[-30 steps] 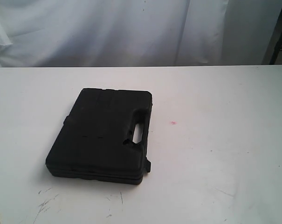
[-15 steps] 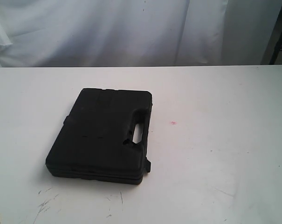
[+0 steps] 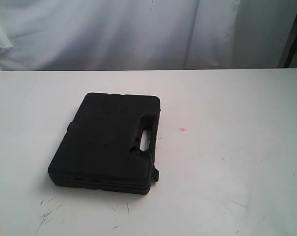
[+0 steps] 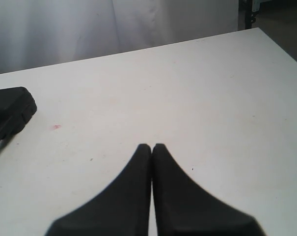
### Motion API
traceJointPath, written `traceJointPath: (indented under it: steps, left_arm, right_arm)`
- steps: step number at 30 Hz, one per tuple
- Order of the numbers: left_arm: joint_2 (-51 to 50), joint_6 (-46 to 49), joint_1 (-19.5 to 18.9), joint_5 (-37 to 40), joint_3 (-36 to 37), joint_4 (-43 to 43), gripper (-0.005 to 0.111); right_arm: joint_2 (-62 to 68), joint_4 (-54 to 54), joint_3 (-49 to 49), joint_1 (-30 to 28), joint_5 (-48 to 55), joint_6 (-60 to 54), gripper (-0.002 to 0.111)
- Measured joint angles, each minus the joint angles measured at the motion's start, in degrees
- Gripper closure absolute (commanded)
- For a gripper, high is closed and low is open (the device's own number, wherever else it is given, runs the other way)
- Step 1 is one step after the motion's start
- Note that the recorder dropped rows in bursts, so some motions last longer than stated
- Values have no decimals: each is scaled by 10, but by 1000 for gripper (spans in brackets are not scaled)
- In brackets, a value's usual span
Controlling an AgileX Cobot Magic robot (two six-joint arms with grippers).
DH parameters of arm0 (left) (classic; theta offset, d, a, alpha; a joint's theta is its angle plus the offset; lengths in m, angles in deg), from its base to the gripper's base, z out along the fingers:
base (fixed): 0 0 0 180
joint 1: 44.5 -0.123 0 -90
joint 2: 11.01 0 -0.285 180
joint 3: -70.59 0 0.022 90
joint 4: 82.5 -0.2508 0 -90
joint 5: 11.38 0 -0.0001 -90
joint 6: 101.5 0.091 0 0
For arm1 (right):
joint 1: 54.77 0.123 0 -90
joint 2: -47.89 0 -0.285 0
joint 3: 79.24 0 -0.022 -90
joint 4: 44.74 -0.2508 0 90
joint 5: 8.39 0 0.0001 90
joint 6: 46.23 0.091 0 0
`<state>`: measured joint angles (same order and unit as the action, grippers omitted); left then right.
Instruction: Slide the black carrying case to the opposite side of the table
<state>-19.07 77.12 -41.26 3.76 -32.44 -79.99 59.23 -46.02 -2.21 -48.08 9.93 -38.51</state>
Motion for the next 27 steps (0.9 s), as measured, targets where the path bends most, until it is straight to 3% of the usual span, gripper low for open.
traceJointPath:
  steps: [15, 20, 23, 27]
  left_arm:
    - [0, 0, 0, 0, 0, 0, 107]
    - [0, 0, 0, 0, 0, 0, 107]
    - [0, 0, 0, 0, 0, 0, 107]
    - [0, 0, 0, 0, 0, 0, 107]
  right_arm:
    - [0, 0, 0, 0, -1, 0, 108]
    - [0, -9, 0, 0, -87, 7, 108]
    - [0, -160, 0, 0, -233, 109, 108]
    - [0, -299, 0, 0, -289, 228, 108]
